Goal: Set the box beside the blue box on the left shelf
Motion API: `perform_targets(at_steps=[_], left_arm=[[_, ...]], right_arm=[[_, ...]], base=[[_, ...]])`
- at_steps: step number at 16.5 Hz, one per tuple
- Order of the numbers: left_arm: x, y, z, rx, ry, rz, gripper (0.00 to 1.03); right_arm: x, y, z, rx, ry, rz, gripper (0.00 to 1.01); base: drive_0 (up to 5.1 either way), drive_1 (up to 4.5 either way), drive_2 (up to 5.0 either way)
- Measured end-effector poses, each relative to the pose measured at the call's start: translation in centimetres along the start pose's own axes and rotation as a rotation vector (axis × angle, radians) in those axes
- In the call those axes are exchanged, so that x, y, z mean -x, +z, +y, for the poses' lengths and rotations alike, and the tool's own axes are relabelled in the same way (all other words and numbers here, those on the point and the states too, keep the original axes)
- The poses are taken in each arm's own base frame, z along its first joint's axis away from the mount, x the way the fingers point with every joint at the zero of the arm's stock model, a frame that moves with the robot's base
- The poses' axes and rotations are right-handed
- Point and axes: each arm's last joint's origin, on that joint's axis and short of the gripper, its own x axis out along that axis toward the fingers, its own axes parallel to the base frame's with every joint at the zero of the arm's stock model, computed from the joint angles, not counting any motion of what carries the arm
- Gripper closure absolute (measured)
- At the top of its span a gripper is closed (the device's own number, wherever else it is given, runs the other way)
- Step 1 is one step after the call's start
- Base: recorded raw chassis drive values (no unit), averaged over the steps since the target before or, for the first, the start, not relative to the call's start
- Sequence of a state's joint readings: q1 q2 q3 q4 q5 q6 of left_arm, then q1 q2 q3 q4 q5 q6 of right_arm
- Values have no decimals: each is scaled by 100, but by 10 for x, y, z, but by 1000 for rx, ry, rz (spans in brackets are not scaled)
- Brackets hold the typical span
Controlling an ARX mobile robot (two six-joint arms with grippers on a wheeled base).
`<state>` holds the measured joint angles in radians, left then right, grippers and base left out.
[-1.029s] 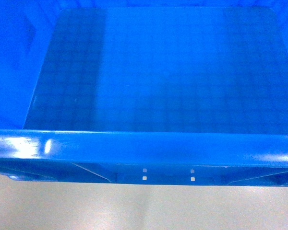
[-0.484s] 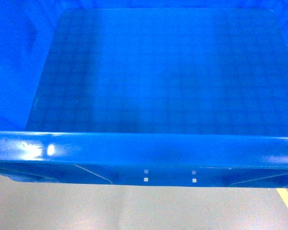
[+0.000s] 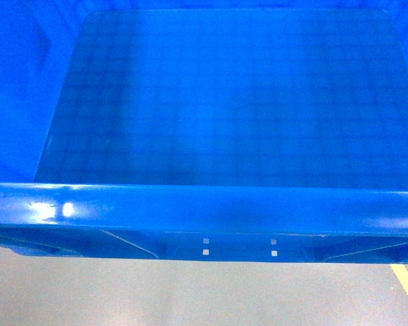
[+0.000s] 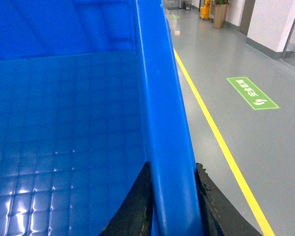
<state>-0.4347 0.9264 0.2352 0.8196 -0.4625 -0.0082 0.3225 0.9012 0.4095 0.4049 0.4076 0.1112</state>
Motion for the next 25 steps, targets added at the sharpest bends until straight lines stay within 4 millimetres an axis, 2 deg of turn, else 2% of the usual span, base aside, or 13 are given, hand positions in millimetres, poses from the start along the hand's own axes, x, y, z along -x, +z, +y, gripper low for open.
perform_targets(at_steps=[25], left_arm=[[0, 0, 0, 2, 0, 3, 93]], right_arm=[[0, 0, 0, 1, 1, 1, 86]], base=[[0, 411, -411]])
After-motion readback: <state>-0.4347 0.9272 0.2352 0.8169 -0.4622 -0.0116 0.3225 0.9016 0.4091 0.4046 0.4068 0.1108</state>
